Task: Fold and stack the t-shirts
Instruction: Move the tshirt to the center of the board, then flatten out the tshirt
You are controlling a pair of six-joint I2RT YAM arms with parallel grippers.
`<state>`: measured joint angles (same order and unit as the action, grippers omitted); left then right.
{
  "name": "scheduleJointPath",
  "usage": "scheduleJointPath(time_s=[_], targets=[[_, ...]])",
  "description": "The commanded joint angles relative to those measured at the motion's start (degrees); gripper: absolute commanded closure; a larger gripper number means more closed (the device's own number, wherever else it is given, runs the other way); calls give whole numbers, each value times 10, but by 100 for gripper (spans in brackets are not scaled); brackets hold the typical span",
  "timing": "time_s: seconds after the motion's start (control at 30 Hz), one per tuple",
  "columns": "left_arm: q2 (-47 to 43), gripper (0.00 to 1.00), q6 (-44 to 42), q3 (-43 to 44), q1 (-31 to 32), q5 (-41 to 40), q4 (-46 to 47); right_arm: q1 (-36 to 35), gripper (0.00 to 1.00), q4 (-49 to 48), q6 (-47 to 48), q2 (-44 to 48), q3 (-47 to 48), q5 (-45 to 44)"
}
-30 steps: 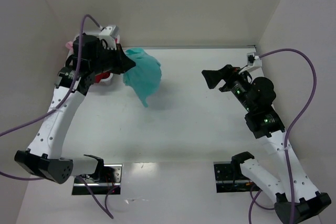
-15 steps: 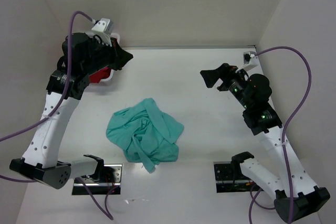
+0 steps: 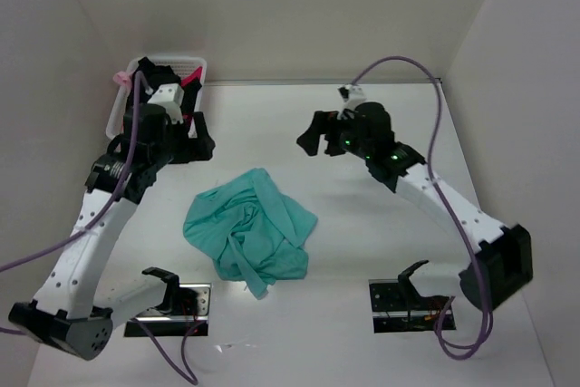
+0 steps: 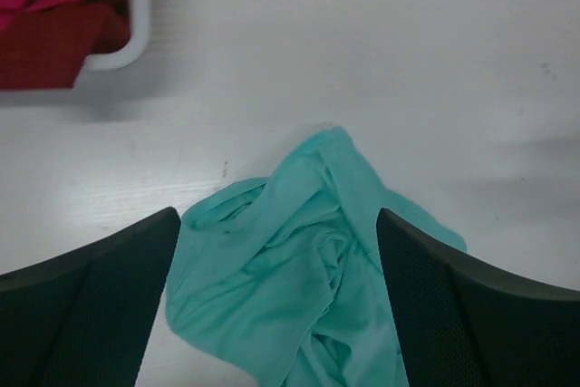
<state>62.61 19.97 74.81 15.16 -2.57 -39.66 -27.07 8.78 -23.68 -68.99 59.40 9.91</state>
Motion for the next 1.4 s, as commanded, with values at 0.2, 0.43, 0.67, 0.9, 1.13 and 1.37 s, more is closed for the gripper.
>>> scheduleJointPath(time_s=[0.2, 0.43, 0.67, 0.9, 1.13, 1.37], targets=[[-114, 0, 53, -69, 0, -87, -16, -74, 0, 3, 77, -254, 125, 22], [-127, 0, 58, -97, 0, -69, -16, -143, 0, 22, 103, -361, 167, 20], [-116, 0, 58, -107, 0, -63, -4, -184, 5, 27, 108, -427, 199, -11], [-103, 0, 58, -113, 0, -50, 2, -184, 7, 34, 115, -444, 210, -45], [-103, 0, 58, -113, 0, -45, 7, -184, 39, 34, 122, -487, 244, -63], [-115, 0, 63, -113, 0, -45, -4, -184, 74, 46, 122, -521, 271, -55]])
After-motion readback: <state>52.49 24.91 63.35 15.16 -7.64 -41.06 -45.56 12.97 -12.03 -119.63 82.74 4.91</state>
